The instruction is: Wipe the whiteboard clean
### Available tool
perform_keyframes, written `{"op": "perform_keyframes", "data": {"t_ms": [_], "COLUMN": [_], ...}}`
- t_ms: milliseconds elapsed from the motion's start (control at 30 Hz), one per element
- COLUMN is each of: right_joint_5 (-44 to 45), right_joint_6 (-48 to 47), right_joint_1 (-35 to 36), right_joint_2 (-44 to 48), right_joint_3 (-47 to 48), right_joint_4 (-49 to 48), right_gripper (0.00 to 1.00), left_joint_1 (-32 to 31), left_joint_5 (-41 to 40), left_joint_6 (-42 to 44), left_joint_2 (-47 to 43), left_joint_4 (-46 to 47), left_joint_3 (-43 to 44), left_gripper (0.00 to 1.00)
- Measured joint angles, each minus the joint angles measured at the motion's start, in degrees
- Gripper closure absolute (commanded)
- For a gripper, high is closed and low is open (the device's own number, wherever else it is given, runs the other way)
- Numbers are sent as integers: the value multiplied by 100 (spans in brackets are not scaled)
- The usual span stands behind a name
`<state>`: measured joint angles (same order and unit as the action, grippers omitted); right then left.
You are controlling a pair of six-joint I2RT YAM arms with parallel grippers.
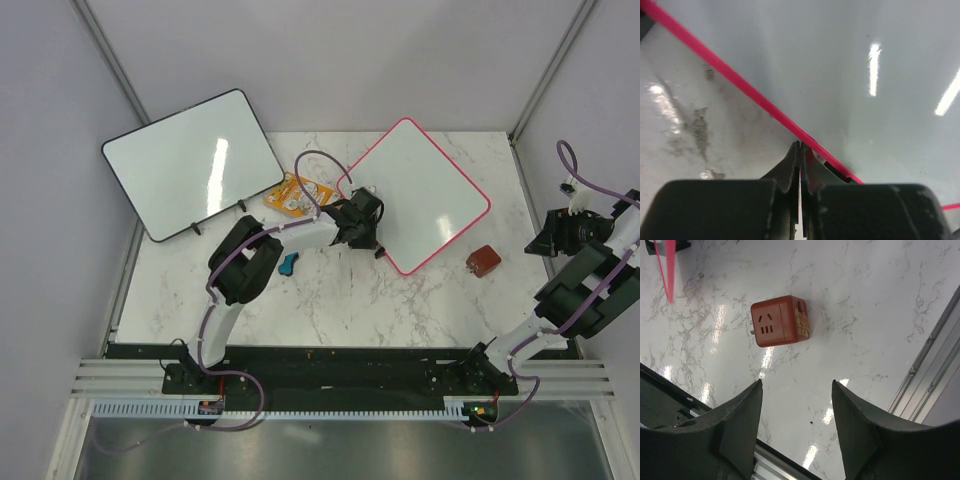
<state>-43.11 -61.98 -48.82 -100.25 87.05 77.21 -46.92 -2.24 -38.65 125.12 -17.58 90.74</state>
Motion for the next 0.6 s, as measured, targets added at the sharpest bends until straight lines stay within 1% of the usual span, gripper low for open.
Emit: {"op": "perform_keyframes", "data": {"t_ms": [167,267,333,433,467,500,533,600], "right_joint_5": [-15,-26,-37,-68,-79,-103,-133,-227], "right_joint_6": [-26,-44,-48,-68,-68,-68,-66,-31], "right_joint_1": [-7,-9,-9,-11,-11,-11,-11,-17], "right_joint_2": [0,0,0,0,4,9,20,55], "right_joint_3": [0,0,0,0,0,0,0,0], "right_joint_4": [0,0,2,2,2,4,11,31], "right_gripper": [36,33,31,26,24,22,18,13], "left_joint_1": [-188,-219,-188,-59,-4,52,96,177], "left_joint_5": [162,109,92,-31,-94,-170,-236,-330], "left_joint_6": [-109,-173,-205,-197,-179,-127,-48,157], "left_joint_2": [181,168,66,-232,-372,-538,-706,-1082], "left_joint_4": [28,35,160,142,107,48,-4,-68], "left_joint_3": [238,208,15,-374,-531,-710,-846,-1073], "left_gripper": [98,98,98,92,80,70,52,30]}}
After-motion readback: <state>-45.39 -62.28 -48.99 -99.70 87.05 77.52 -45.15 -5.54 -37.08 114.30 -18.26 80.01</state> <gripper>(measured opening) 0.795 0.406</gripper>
